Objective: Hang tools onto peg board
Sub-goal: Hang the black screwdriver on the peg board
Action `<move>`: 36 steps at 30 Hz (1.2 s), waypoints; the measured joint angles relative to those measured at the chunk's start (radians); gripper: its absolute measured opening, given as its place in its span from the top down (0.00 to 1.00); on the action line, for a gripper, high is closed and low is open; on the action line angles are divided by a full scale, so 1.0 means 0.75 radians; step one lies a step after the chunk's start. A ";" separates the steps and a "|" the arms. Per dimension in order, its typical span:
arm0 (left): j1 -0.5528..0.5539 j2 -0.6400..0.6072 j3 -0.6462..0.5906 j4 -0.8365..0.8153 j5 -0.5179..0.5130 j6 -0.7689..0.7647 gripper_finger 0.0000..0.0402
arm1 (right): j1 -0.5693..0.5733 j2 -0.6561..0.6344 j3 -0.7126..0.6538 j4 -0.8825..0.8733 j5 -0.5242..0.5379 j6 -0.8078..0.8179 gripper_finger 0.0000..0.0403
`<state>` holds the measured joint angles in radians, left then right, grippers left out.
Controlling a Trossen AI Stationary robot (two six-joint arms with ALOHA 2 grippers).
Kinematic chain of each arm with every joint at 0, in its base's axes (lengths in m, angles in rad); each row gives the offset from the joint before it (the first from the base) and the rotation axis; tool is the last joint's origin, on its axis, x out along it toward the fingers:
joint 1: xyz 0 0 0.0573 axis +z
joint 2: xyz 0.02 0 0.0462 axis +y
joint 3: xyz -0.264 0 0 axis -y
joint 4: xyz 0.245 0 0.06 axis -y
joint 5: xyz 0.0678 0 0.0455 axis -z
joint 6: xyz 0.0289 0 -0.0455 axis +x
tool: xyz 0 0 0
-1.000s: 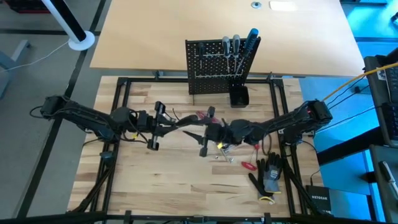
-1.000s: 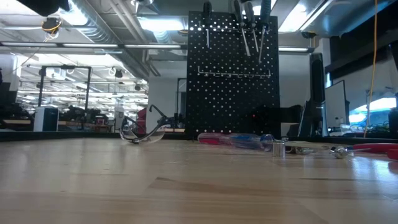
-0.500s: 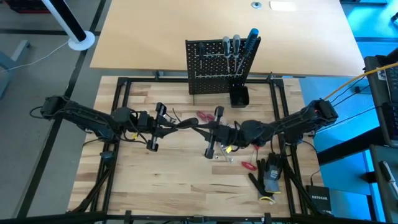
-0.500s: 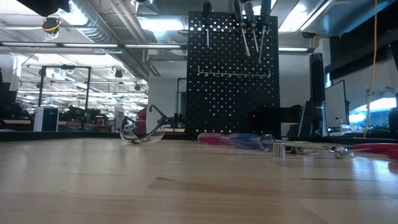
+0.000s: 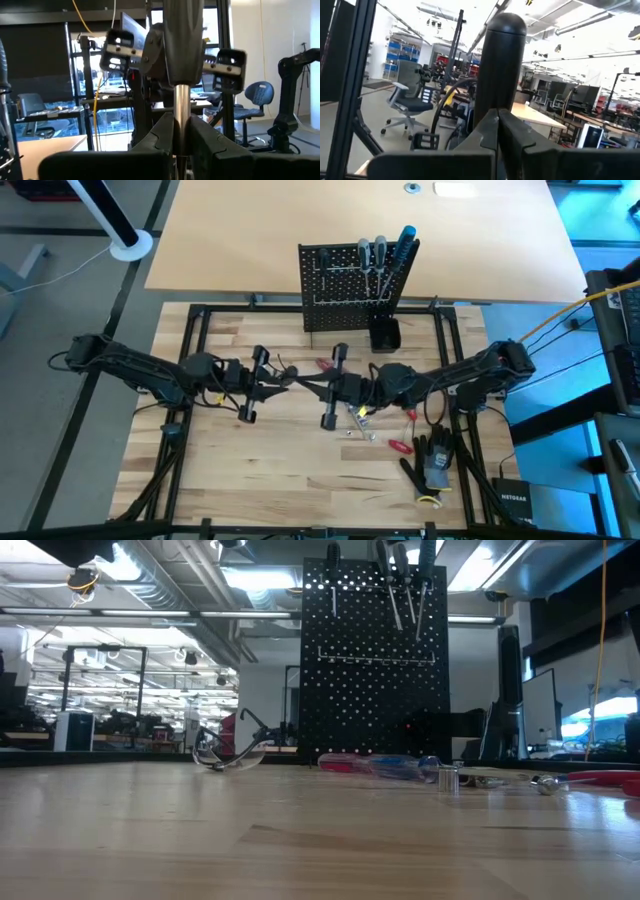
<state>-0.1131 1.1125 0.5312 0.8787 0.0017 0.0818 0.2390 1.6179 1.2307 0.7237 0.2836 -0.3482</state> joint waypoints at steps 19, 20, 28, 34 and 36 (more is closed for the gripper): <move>0.004 -0.015 -0.001 -0.045 -0.015 -0.005 0.95 | 0.031 -0.042 0.182 -0.643 0.296 0.175 0.84; 0.004 -0.015 -0.001 -0.037 -0.015 -0.005 0.95 | 0.045 -0.061 0.182 -0.724 0.327 0.210 0.81; 0.004 -0.019 -0.001 -0.028 -0.021 -0.008 0.95 | 0.045 0.010 0.096 -0.836 0.273 0.416 0.58; 0.000 -0.019 -0.001 -0.013 -0.021 -0.001 0.95 | 0.002 0.120 0.032 -0.514 0.248 0.321 0.52; -0.001 -0.019 -0.001 -0.012 -0.021 0.003 0.95 | -0.009 0.141 0.032 -0.434 0.245 0.302 0.52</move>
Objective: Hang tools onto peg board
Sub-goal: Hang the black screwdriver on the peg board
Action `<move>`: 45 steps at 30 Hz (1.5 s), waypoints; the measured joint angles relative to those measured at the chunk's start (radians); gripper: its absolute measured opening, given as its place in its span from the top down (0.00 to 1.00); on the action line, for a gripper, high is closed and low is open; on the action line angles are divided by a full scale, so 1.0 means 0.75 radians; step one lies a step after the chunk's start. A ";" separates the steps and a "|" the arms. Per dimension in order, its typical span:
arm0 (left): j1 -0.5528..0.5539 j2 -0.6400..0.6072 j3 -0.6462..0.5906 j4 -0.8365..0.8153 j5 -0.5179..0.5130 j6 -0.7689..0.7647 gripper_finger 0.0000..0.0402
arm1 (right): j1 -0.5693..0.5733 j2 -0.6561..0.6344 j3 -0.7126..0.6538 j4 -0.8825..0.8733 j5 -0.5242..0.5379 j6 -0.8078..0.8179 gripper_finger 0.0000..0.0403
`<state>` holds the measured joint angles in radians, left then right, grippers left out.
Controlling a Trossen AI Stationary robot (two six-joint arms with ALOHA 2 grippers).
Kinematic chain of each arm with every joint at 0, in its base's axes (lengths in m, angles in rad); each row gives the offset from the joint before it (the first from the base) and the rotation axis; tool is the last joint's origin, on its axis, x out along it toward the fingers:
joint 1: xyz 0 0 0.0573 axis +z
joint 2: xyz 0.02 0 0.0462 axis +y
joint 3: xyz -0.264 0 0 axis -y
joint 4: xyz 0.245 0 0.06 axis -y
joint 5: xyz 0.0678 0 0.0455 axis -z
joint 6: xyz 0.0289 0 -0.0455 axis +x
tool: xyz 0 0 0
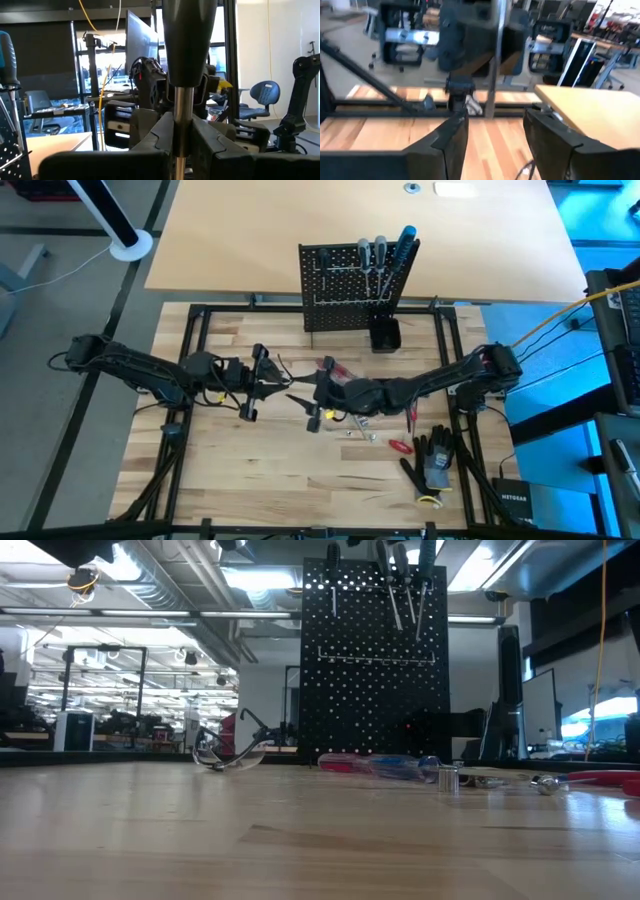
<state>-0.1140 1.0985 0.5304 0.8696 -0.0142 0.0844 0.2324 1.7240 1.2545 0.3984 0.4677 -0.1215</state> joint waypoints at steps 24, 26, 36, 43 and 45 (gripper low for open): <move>-0.001 0.001 0.000 -0.026 -0.001 0.018 0.95 | -0.042 0.036 0.001 0.175 -0.151 -0.023 0.88; -0.001 0.001 0.000 -0.026 -0.001 0.025 0.95 | -0.043 0.040 0.001 0.178 -0.151 -0.012 0.92; -0.001 0.001 0.000 -0.027 -0.001 0.029 0.95 | -0.047 0.041 0.001 0.178 -0.152 -0.021 0.94; -0.001 0.001 0.000 -0.026 -0.002 0.022 0.87 | -0.050 0.043 0.001 0.173 -0.155 -0.025 0.98; -0.001 0.001 0.000 -0.026 -0.002 0.017 0.83 | -0.051 0.045 0.001 0.166 -0.154 -0.025 0.99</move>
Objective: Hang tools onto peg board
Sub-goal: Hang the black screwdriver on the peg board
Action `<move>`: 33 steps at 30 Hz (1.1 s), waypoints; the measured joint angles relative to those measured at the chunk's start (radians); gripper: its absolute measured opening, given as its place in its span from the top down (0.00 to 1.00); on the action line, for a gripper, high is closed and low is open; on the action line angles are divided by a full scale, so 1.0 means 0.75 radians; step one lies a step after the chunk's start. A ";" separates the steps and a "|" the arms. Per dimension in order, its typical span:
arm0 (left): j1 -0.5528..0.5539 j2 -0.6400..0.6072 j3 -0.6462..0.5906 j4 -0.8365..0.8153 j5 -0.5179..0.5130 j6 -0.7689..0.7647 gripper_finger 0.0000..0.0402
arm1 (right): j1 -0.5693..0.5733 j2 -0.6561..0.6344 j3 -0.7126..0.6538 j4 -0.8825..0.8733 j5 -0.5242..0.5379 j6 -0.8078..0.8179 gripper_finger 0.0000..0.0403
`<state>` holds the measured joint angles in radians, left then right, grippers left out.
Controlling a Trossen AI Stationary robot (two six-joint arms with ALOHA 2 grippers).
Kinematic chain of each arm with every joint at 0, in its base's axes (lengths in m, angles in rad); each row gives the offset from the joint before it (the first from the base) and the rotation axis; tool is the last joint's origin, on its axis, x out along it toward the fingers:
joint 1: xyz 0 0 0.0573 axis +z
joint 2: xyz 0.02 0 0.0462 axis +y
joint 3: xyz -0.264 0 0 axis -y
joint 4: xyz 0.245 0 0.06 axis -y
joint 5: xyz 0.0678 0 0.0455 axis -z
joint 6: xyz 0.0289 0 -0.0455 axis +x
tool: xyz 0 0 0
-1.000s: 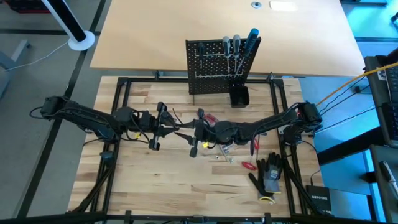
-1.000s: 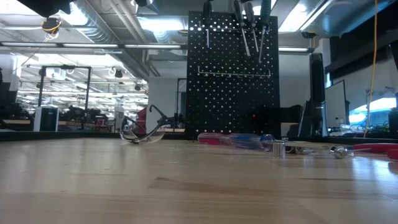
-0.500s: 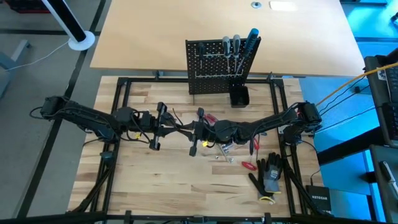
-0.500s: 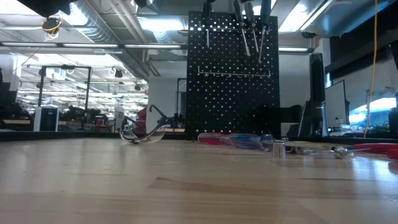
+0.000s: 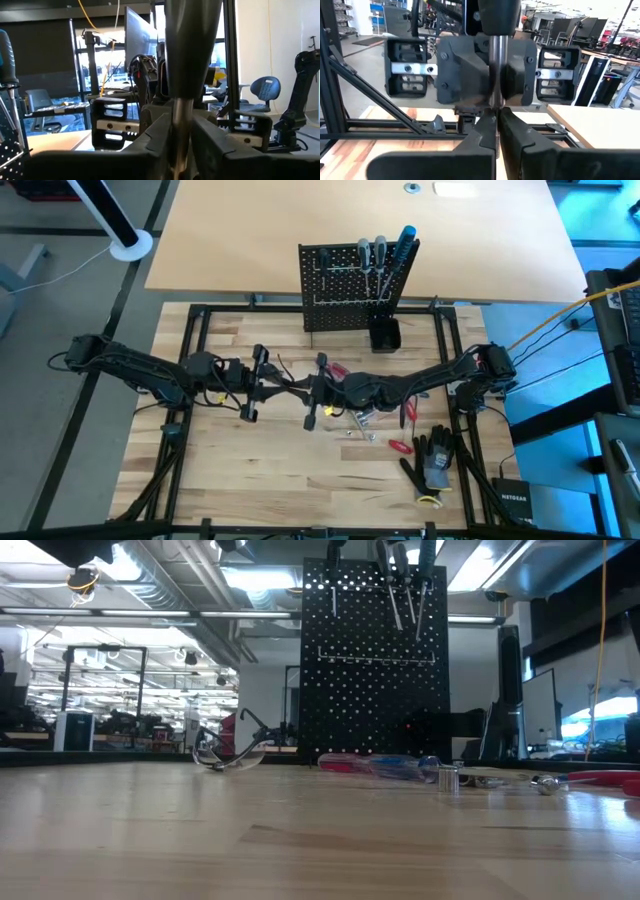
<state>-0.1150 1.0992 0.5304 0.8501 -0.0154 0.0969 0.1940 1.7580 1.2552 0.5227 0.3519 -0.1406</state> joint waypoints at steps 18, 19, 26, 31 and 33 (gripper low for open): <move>0.000 -0.127 0.001 -0.171 -0.214 0.021 0.76 | 0.003 -0.095 0.000 -0.124 0.167 -0.039 0.99; 0.000 -0.151 0.001 -0.200 -0.229 0.021 0.76 | 0.004 -0.109 0.000 -0.137 0.187 -0.040 0.99; 0.000 -0.298 0.001 -0.410 -0.368 0.028 0.76 | 0.004 -0.216 0.000 -0.247 0.416 -0.071 0.99; 0.000 -0.356 0.001 -0.477 -0.384 0.028 0.76 | 0.003 -0.251 0.000 -0.264 0.552 -0.119 0.99; 0.000 -0.372 0.001 -0.498 -0.384 0.027 0.76 | 0.003 -0.267 -0.007 -0.257 0.582 -0.129 0.99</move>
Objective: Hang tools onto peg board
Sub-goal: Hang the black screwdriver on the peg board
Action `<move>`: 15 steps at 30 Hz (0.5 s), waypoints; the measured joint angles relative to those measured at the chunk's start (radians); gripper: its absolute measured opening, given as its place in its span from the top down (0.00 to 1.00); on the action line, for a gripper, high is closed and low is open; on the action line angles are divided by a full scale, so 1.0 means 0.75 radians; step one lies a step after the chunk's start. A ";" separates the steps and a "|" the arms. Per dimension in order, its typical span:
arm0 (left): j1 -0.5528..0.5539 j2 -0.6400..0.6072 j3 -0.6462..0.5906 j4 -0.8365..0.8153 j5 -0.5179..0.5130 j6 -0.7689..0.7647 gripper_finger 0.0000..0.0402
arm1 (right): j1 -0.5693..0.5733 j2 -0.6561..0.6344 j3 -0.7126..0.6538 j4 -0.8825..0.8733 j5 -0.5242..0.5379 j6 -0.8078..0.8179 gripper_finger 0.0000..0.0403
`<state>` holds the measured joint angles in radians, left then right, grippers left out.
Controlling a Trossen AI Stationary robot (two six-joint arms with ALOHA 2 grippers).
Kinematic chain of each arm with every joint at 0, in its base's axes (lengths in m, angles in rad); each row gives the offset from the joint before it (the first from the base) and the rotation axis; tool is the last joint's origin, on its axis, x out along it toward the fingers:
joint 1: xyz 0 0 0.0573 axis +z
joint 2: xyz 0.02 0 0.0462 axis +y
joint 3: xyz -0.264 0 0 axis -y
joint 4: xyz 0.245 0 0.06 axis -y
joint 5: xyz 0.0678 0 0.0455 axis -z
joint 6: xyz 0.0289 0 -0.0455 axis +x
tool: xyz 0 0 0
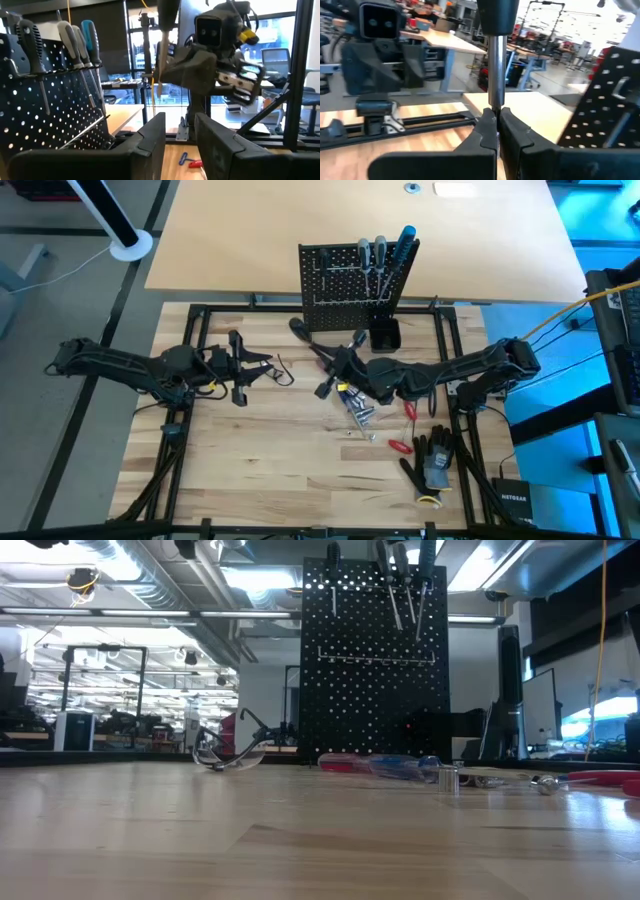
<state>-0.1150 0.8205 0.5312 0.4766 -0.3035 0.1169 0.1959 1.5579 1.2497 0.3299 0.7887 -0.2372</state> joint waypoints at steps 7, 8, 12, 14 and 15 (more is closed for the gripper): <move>0.000 -0.007 0.000 -0.015 0.000 0.000 0.76 | -0.021 -0.123 -0.230 0.199 0.054 -0.002 0.99; 0.000 -0.007 0.000 -0.020 0.000 0.004 0.76 | -0.034 -0.141 -0.268 0.232 0.053 0.001 0.99; 0.000 -0.006 0.000 -0.017 0.000 0.028 0.76 | -0.100 -0.188 -0.355 0.269 0.054 0.057 0.99; 0.002 -0.006 0.000 -0.017 0.000 0.034 0.76 | -0.145 -0.190 -0.366 0.264 0.032 0.082 0.99; 0.005 -0.006 0.000 -0.017 0.000 0.037 0.76 | -0.170 -0.187 -0.366 0.266 0.009 0.098 0.99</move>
<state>-0.1109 0.8158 0.5312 0.4639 -0.3033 0.1444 0.0686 1.4177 0.9754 0.5291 0.7951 -0.1633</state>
